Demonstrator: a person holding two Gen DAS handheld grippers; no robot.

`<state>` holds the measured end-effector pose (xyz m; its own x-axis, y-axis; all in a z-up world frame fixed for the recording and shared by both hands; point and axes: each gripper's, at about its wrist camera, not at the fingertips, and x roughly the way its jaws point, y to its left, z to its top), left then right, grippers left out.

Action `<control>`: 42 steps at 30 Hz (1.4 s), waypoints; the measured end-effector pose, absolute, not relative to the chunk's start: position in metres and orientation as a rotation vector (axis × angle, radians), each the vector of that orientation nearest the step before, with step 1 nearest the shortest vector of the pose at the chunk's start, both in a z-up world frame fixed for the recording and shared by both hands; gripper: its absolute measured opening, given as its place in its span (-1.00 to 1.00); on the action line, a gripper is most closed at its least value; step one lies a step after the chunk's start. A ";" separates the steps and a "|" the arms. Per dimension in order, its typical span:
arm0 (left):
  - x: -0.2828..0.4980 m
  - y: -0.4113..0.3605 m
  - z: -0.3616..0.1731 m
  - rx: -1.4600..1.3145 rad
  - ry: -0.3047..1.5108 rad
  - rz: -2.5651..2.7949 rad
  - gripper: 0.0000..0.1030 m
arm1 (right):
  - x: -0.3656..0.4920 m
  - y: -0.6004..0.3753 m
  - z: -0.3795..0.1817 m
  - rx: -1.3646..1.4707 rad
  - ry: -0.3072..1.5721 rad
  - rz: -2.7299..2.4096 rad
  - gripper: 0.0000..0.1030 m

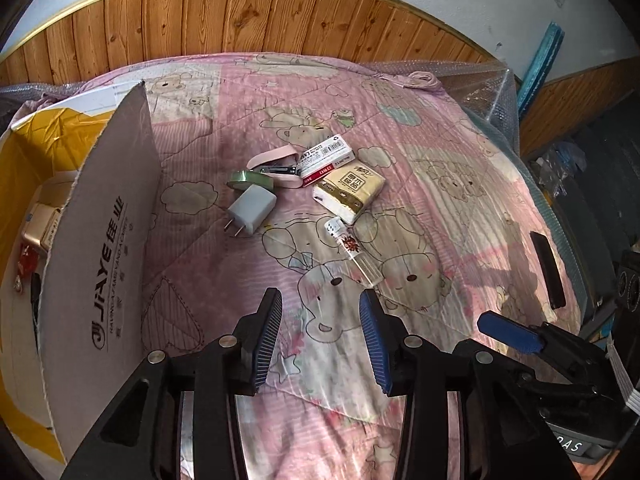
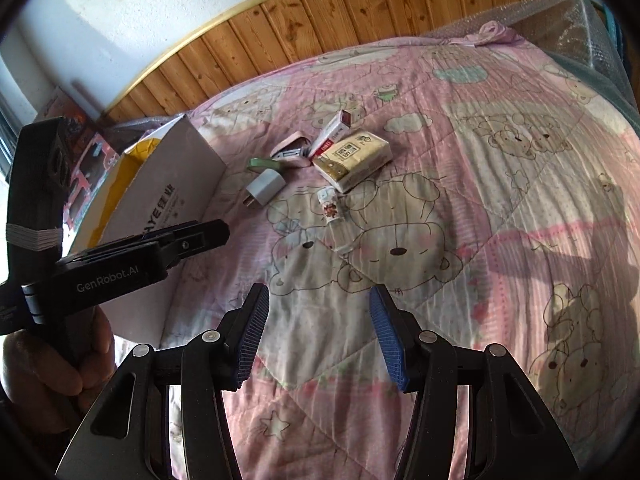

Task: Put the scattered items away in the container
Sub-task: 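Reach the right tool to the lighter while the left tool reaches the white charger, then close the right tool on the lighter while the left tool closes on the charger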

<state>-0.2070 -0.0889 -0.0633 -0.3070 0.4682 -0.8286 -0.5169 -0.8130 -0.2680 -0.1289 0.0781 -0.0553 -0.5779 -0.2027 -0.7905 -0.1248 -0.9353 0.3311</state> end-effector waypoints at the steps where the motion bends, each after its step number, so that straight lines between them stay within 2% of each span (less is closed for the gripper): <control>1: -0.215 -0.085 -0.068 -1.342 0.066 2.144 -0.18 | -0.136 0.081 -0.060 1.431 -0.552 -2.689 0.08; 5: -0.247 -0.080 -0.082 -1.377 0.041 2.172 -0.18 | -0.162 0.084 -0.073 1.442 -0.512 -2.667 0.08; 12: -0.296 -0.071 -0.111 -1.433 0.042 2.176 -0.18 | -0.203 0.072 -0.089 1.440 -0.332 -2.670 0.08; 14: -0.303 -0.065 -0.116 -1.417 0.064 2.190 -0.09 | -0.213 0.071 -0.096 1.449 -0.295 -2.662 0.08; 15: -0.306 -0.062 -0.115 -1.396 0.079 2.204 0.02 | -0.218 0.071 -0.101 1.453 -0.284 -2.654 0.08; 17: -0.312 -0.058 -0.117 -1.377 0.097 2.219 0.02 | -0.226 0.071 -0.109 1.462 -0.276 -2.638 0.06; 19: -0.316 -0.057 -0.119 -1.356 0.103 2.235 0.02 | -0.232 0.071 -0.118 1.481 -0.286 -2.623 -0.27; 20: -0.319 -0.058 -0.120 -1.347 0.098 2.242 0.02 | -0.234 0.072 -0.121 1.483 -0.292 -2.620 -0.32; 24: -0.327 -0.062 -0.139 -1.424 0.088 2.209 0.01 | -0.236 0.071 -0.122 1.449 -0.283 -2.619 -0.27; 27: -0.319 -0.073 -0.138 -1.376 0.028 2.211 0.00 | -0.236 0.070 -0.124 1.427 -0.276 -2.632 -0.25; 29: -0.320 -0.069 -0.141 -1.372 0.063 2.208 -0.01 | -0.239 0.069 -0.125 1.422 -0.260 -2.652 -0.32; 30: -0.321 -0.067 -0.140 -1.358 0.078 2.208 -0.02 | -0.240 0.068 -0.125 1.425 -0.255 -2.660 -0.46; 31: -0.322 -0.064 -0.140 -1.352 0.091 2.201 -0.14 | -0.242 0.069 -0.125 1.427 -0.254 -2.665 -0.59; 32: -0.322 -0.062 -0.139 -1.341 0.101 2.202 -0.19 | -0.243 0.071 -0.125 1.429 -0.264 -2.664 -0.64; 33: -0.321 -0.061 -0.139 -1.336 0.105 2.195 -0.33 | -0.244 0.073 -0.125 1.431 -0.282 -2.658 -0.64; 34: -0.319 -0.060 -0.140 -1.340 0.104 2.186 -0.38 | -0.244 0.075 -0.124 1.432 -0.304 -2.652 -0.64; 42: -0.303 -0.067 -0.122 -1.307 0.085 2.185 -0.38 | -0.232 0.085 -0.117 1.421 -0.492 -2.624 -0.65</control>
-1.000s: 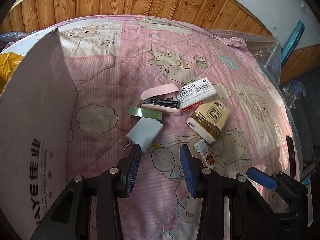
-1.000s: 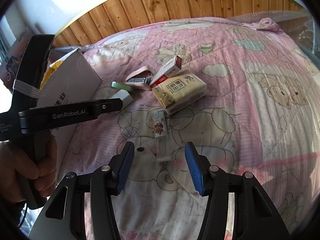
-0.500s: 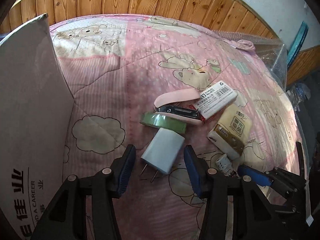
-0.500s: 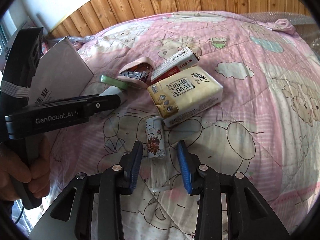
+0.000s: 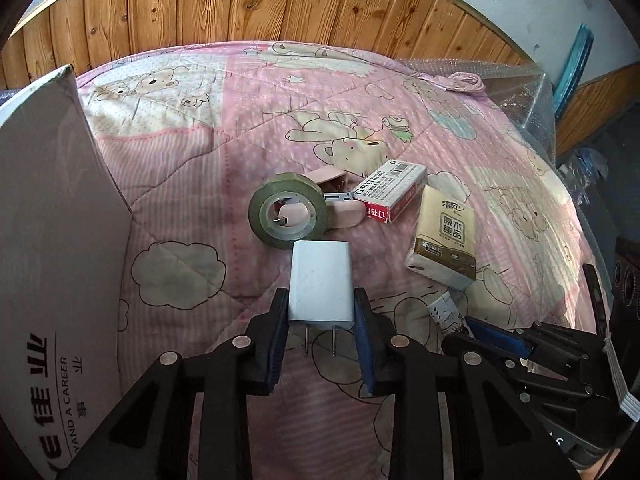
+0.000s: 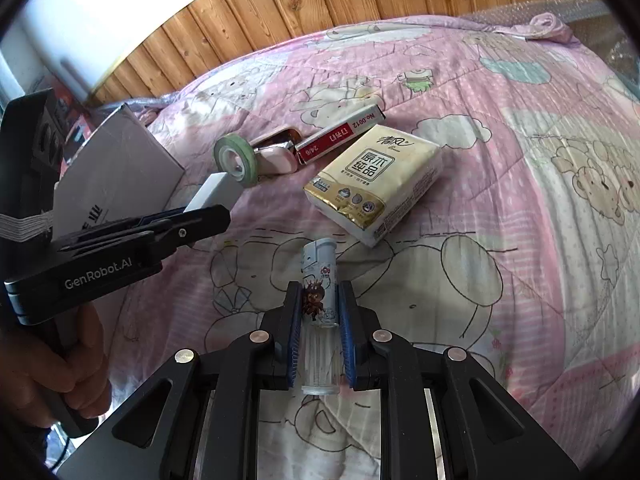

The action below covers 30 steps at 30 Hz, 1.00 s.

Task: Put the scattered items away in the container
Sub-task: 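Close the right tool on the lighter while the left tool closes on the charger, then carry the lighter in the right tool and the charger in the left tool over the box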

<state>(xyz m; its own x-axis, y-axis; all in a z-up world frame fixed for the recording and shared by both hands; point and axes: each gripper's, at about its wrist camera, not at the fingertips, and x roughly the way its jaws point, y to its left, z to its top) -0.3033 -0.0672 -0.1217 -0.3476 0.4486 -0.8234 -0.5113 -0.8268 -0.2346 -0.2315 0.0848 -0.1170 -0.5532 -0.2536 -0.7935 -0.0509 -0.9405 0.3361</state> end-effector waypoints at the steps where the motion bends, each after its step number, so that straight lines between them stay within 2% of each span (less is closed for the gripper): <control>1: -0.301 -0.069 -0.118 -1.302 0.076 2.185 -0.38 | -0.229 0.085 -0.115 1.417 -0.509 -2.624 -0.65; 8: -0.276 -0.075 -0.095 -1.273 0.045 2.174 -0.38 | -0.211 0.075 -0.100 1.399 -0.522 -2.633 -0.65; 30: -0.173 -0.147 -0.036 -1.166 -0.062 2.233 -0.38 | -0.132 0.002 -0.062 1.335 -0.399 -2.601 -0.65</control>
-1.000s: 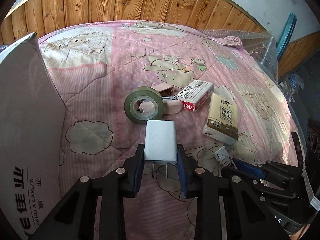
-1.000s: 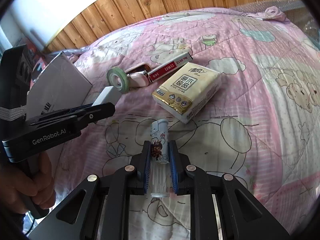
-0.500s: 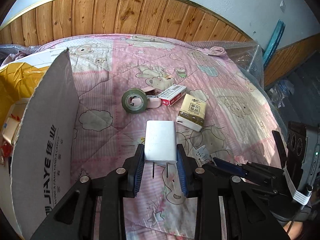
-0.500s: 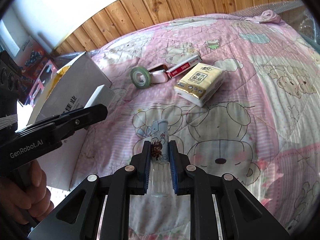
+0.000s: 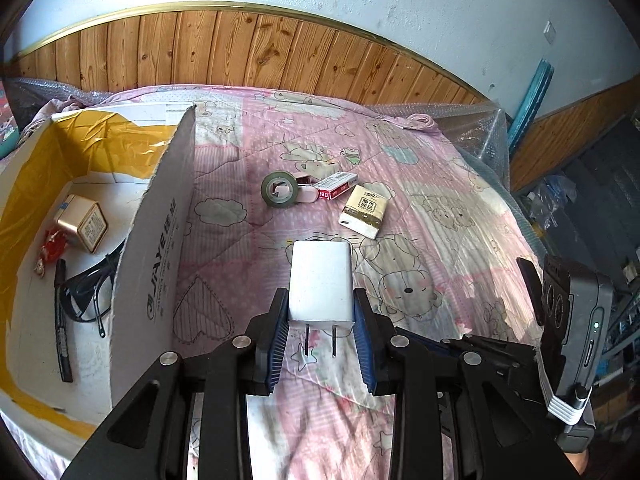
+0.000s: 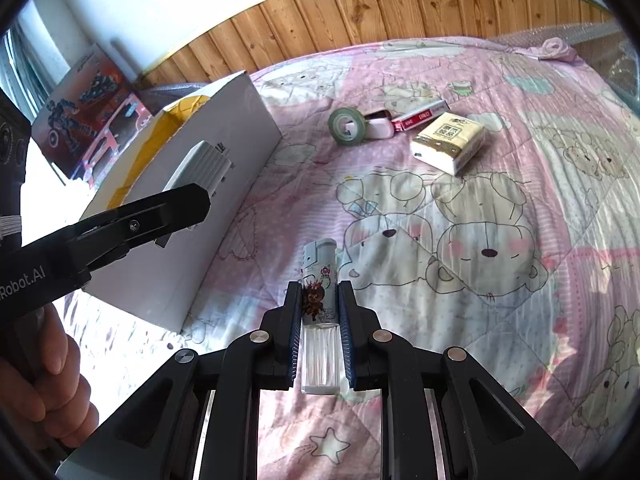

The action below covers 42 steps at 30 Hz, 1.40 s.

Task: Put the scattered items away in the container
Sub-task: 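Carry the lighter in the right tool and the charger in the left tool over the box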

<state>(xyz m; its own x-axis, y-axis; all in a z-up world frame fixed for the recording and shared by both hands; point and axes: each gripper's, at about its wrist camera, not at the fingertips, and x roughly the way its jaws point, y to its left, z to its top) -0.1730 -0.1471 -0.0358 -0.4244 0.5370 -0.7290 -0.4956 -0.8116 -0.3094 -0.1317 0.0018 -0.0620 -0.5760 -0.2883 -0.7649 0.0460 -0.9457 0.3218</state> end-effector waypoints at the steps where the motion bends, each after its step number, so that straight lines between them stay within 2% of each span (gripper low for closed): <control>1: -0.169 -0.152 -0.034 -1.163 -0.069 2.237 -0.38 | -0.129 -0.001 -0.060 1.327 -0.396 -2.600 -0.65; 23: -0.110 -0.215 0.015 -1.005 -0.172 2.327 -0.38 | -0.085 -0.054 -0.012 1.201 -0.295 -2.599 -0.65; 42: -0.149 -0.323 0.030 -0.982 -0.344 2.474 -0.38 | -0.134 -0.131 0.052 1.059 -0.107 -2.536 -0.65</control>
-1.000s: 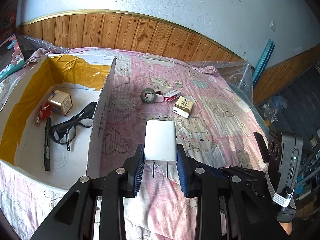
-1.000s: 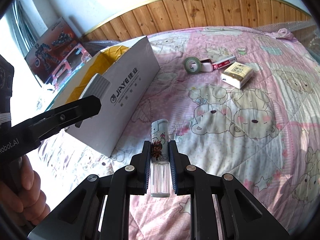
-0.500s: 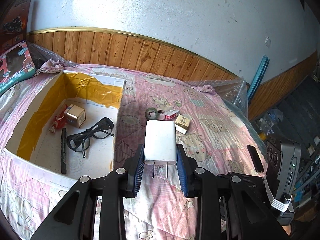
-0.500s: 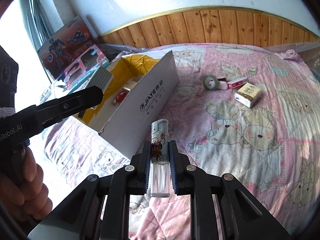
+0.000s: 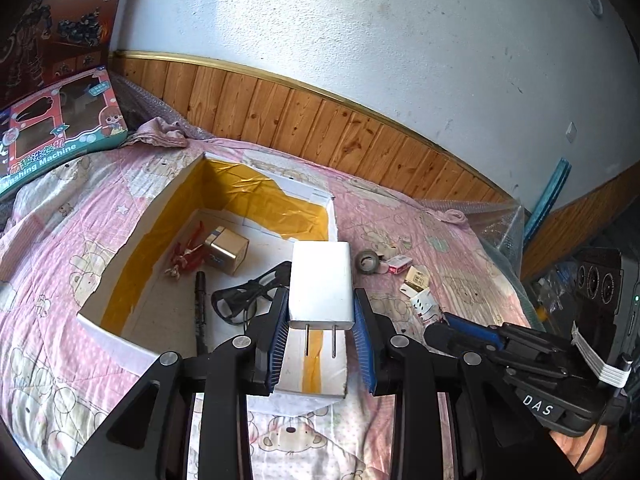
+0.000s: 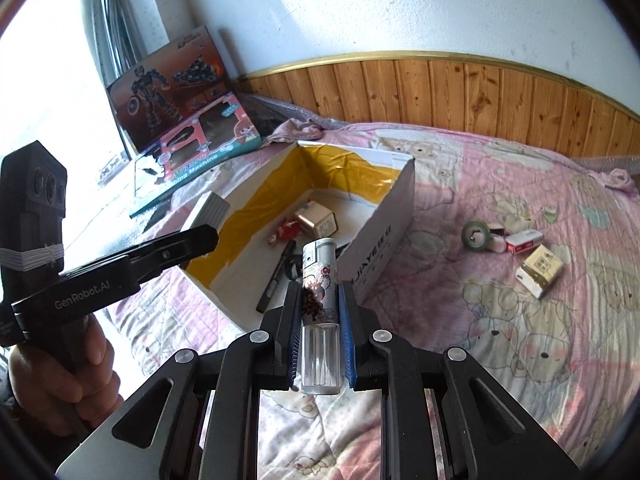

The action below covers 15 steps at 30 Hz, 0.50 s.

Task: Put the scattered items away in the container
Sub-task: 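Carry the lighter in the right tool and the charger in the left tool over the box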

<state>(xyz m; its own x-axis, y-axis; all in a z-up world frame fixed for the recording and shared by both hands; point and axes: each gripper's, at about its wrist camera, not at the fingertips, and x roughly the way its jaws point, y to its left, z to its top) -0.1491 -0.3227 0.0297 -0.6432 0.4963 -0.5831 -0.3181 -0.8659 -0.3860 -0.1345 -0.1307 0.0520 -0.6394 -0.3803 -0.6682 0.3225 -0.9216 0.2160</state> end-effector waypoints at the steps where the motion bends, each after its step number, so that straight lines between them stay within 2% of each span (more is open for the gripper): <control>1: -0.153 -0.328 0.028 -0.987 -0.350 2.481 -0.38 | -0.139 -0.134 0.054 1.056 -0.099 -2.531 -0.65; 9: -0.180 -0.354 0.017 -1.039 -0.370 2.501 -0.38 | -0.185 -0.159 0.059 1.061 -0.028 -2.498 -0.64; 15: -0.199 -0.344 0.007 -1.096 -0.337 2.440 -0.38 | -0.230 -0.173 0.053 1.092 0.025 -2.473 -0.64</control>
